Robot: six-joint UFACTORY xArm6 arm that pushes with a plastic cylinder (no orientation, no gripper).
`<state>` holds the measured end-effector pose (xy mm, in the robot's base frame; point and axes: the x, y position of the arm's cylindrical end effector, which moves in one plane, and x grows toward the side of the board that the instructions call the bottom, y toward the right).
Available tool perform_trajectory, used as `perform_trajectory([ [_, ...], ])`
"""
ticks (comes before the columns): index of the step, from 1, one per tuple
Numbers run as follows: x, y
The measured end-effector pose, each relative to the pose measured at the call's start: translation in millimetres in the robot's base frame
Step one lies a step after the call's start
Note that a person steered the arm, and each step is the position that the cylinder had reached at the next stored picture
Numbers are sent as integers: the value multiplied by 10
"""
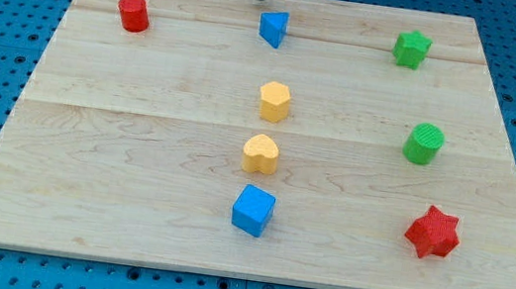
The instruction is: Push the blue triangle towards the top of yellow hexagon
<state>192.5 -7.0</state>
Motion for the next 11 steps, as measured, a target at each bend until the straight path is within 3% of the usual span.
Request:
perform_trajectory([
  [3,317,-325],
  [5,598,-142],
  [7,400,-31],
  [8,681,276],
  [11,955,257],
])
